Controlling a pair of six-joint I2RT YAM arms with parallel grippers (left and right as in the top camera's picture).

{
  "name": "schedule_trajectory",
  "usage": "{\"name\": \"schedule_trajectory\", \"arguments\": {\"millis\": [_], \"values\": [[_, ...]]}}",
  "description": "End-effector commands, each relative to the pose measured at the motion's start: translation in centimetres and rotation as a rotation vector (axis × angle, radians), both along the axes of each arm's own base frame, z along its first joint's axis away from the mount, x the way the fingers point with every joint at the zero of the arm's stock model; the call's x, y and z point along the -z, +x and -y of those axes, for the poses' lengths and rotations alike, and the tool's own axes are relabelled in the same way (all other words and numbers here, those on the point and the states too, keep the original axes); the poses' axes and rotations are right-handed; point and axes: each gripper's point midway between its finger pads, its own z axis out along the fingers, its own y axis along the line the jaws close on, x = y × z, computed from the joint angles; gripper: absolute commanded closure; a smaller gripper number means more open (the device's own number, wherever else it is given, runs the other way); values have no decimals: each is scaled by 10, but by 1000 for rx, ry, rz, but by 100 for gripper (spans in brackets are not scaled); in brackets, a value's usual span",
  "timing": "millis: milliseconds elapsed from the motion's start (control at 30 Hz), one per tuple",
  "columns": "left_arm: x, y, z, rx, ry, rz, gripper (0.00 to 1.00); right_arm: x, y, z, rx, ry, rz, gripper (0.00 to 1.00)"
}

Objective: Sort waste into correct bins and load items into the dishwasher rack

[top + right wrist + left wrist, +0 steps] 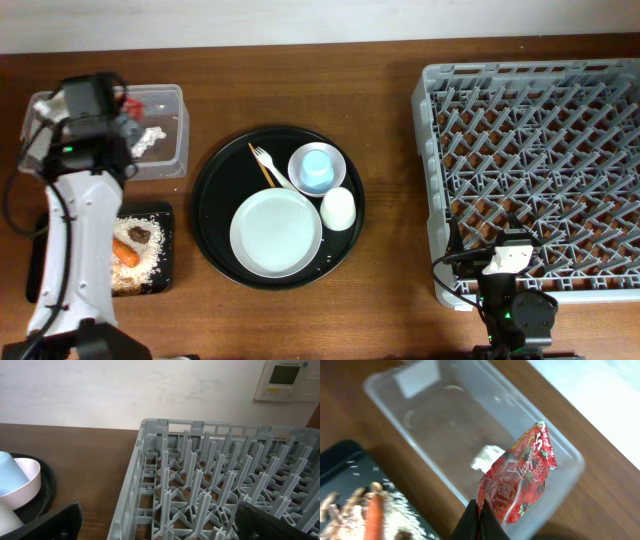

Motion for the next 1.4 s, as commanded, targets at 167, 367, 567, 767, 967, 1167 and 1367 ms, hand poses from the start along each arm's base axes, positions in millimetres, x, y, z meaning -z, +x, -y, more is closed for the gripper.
{"name": "schedule_trajectory", "arguments": {"millis": [167,367,567,767,967,1167,1367], "values": [[44,-1,-43,-118,-16,-80,24,2,0,3,12,1,-3,1],[61,-6,-32,-82,-82,-139,20,2,0,3,12,1,-3,1],[12,-23,-10,-23,-118,-45,24,2,0,3,12,1,-3,1],[-49,-36,75,329,-183,76,24,2,0,3,12,1,-3,1],[-39,-56,175,649,-277,-18,24,2,0,3,12,1,-3,1],[-18,-92,243,842,-252,-178,23,2,0,3,12,1,-3,1],[17,-131,270,939,-186,-346,18,2,0,3,12,1,-3,1]]}}
